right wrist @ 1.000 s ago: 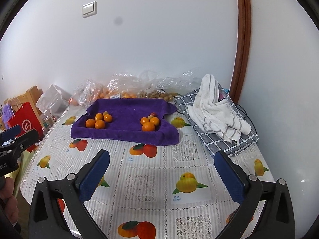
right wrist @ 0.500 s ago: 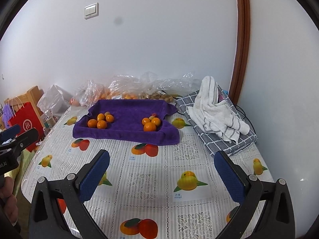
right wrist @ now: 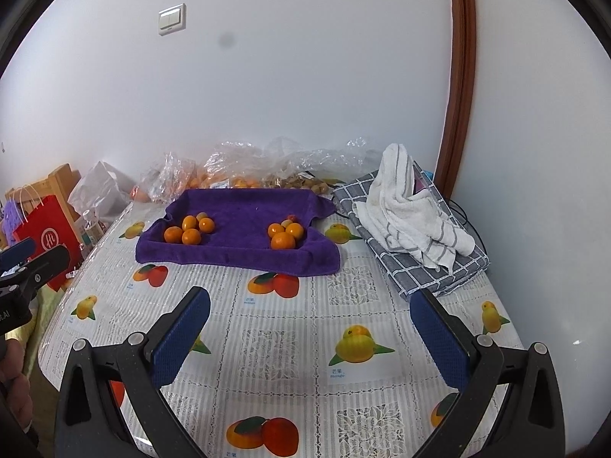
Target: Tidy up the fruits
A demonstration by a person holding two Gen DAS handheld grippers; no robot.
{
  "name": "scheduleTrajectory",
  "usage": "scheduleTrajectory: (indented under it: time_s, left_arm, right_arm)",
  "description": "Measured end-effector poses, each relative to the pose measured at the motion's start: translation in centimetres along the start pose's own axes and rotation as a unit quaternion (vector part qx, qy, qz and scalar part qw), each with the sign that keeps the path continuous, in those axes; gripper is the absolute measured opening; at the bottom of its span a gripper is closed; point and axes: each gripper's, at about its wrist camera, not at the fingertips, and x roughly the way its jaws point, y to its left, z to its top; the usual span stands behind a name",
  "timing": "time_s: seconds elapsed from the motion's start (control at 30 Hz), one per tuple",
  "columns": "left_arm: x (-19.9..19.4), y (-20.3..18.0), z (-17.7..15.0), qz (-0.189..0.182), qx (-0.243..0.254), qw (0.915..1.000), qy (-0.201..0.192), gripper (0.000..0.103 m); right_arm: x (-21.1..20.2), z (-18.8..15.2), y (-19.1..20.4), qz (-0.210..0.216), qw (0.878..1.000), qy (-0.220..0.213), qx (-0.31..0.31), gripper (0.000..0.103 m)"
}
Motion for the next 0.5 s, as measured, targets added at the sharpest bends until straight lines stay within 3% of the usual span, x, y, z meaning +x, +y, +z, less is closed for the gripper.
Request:
scheduleTrajectory:
  time_s: [0.5]
  left_arm:
    - [0.25,-0.21,0.13,-0.001,0.002,1.0000,0.002,0.101]
  right_arm:
    - [0.28,-0.08,-0.13,0.001,1.000,0.000,0.001,0.103]
